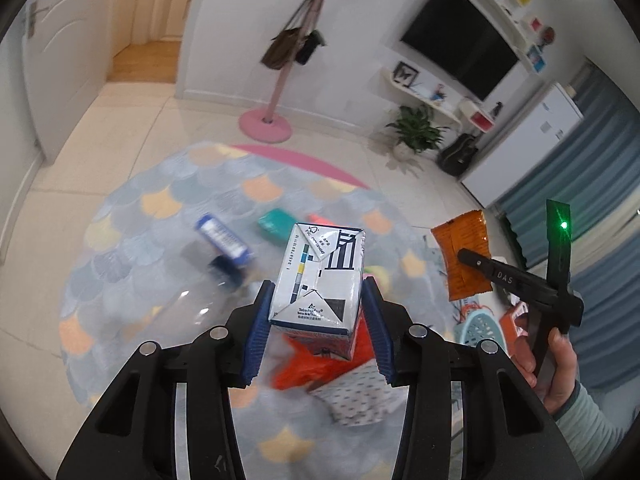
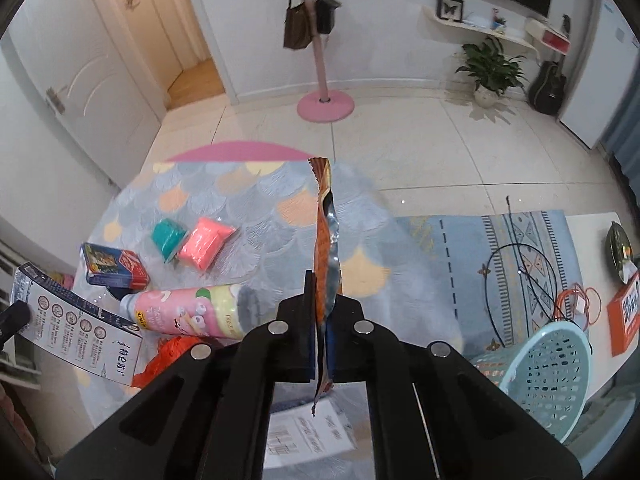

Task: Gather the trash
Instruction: 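Carry the carton and snack bag over the wastebasket and release both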

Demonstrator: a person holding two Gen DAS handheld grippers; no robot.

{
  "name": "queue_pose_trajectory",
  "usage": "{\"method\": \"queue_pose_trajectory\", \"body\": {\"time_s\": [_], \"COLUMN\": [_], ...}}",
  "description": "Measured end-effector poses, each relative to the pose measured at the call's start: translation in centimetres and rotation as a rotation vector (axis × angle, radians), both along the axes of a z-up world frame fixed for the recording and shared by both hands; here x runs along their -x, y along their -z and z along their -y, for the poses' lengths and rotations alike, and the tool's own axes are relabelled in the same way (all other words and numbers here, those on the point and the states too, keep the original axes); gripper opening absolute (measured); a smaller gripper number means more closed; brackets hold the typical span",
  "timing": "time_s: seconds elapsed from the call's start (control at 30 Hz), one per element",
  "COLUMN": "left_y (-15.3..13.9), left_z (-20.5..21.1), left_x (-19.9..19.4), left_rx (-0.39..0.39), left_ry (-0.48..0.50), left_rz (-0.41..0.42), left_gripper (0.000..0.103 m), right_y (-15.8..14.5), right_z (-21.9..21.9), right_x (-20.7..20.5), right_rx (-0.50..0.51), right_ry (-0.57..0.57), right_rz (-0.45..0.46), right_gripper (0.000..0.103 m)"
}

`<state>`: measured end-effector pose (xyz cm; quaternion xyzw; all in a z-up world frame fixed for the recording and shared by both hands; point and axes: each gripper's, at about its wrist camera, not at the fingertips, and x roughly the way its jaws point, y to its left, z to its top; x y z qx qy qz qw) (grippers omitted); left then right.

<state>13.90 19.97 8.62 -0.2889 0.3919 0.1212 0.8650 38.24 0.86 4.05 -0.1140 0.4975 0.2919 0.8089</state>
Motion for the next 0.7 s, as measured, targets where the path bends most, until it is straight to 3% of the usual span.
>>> {"method": "queue_pose_trajectory", "body": {"time_s": [0.33, 0.7], "left_y": [-3.1, -3.4], "left_z": [7.4, 19.9], "left_x": [-6.6, -16.1], "left_rx": [-0.041, -0.061], "left_ry": [0.202, 0.496], "left_rz": [0.088, 0.140], "left_gripper": [0.042, 0.042], "right_y": [-3.8, -2.6], "right_z": [10.8, 26.4], "right_x": [-1.4, -2.8], "right_rx": [-0.040, -0.020], "right_ry": [0.158, 0.477], "right_rz": [0.074, 0.043], "right_gripper": [0.002, 0.002]}}
